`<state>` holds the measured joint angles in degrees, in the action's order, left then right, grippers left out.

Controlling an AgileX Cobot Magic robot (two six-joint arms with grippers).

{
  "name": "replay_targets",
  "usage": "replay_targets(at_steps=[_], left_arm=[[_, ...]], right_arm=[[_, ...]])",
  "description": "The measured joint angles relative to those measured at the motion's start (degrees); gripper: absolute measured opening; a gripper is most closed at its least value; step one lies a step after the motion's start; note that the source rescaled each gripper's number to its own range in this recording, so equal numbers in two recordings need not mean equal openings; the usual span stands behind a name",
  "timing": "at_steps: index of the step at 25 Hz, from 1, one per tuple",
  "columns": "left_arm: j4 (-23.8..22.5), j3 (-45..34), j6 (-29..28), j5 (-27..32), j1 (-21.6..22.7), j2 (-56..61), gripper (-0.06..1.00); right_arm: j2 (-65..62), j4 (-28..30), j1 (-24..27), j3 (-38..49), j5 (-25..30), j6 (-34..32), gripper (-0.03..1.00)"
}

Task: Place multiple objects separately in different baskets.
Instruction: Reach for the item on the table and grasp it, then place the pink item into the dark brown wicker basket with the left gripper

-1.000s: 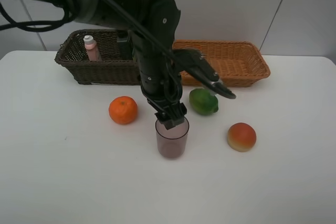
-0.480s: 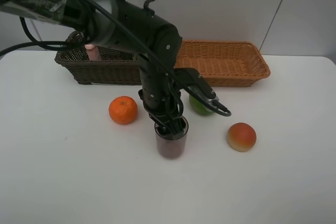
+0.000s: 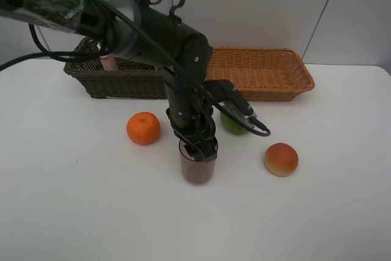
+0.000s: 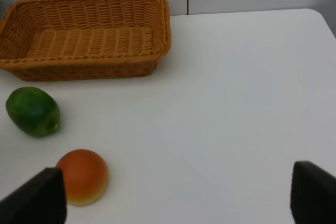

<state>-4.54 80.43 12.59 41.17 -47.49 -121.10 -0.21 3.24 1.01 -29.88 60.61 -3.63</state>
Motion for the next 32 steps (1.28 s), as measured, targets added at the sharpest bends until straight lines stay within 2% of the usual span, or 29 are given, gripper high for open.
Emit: replay_targets(at_steps=[4, 6, 7, 32], left_arm=[[0.1, 0.0, 0.0, -0.5, 0.0, 0.0, 0.25], [0.1, 0.0, 0.0, -0.7, 0.0, 0.0, 0.06], [0.7, 0.0, 0.0, -0.6, 0.0, 0.0, 0.01], [0.6, 0.1, 0.0, -1.8, 0.0, 0.0, 0.00]], right_arm=[[0.0, 0.0, 0.0, 0.0, 0.0, 0.0, 0.79], [0.0, 0.0, 0.0, 0.0, 0.0, 0.0, 0.79], [0.0, 0.0, 0.0, 0.0, 0.0, 0.0, 0.79], [0.0, 0.0, 0.0, 0.0, 0.0, 0.0, 0.79]])
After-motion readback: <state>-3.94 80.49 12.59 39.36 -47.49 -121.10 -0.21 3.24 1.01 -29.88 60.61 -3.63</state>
